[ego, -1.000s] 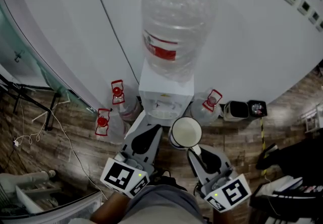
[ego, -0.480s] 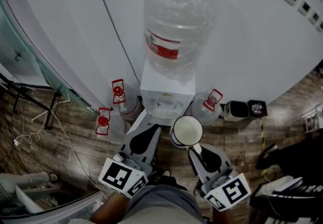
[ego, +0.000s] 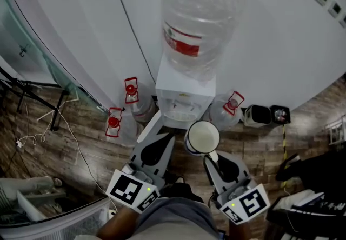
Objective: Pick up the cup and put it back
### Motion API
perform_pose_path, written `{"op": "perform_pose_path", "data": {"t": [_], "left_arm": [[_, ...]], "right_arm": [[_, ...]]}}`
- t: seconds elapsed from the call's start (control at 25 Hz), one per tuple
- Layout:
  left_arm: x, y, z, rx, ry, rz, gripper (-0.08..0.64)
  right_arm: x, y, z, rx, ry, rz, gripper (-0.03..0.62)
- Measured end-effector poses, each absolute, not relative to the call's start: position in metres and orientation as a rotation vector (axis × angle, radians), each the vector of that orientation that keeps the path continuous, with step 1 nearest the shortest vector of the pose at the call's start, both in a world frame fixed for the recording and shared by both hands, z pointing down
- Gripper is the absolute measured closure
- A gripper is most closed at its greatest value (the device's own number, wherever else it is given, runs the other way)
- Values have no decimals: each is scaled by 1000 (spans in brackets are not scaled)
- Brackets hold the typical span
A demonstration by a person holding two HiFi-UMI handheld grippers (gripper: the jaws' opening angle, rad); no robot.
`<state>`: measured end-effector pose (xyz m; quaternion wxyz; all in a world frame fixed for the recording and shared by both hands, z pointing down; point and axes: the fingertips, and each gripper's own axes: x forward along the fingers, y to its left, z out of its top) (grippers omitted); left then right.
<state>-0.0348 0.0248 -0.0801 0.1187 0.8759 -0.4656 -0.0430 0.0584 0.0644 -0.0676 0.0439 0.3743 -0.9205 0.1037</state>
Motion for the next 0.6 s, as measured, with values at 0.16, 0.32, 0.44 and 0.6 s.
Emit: {"op": "perform_pose_path", "data": {"t": [0.16, 0.32, 0.44, 0.6], "left_arm": [[-35, 27, -73, 2555, -1367, -109, 554], [-31, 29, -66, 2535, -1377, -107, 554], [-27, 28, -62, 2529, -1385, -100, 554], [-24, 28, -57, 2516, -1393, -103, 554]], "right_arm": [[58, 63, -61, 1135, -2815, 319, 518], [62, 63, -56, 1137, -2809, 311, 517], [67, 63, -51, 1139, -2802, 324, 517], [71, 63, -44, 1126, -2805, 334, 517]]}}
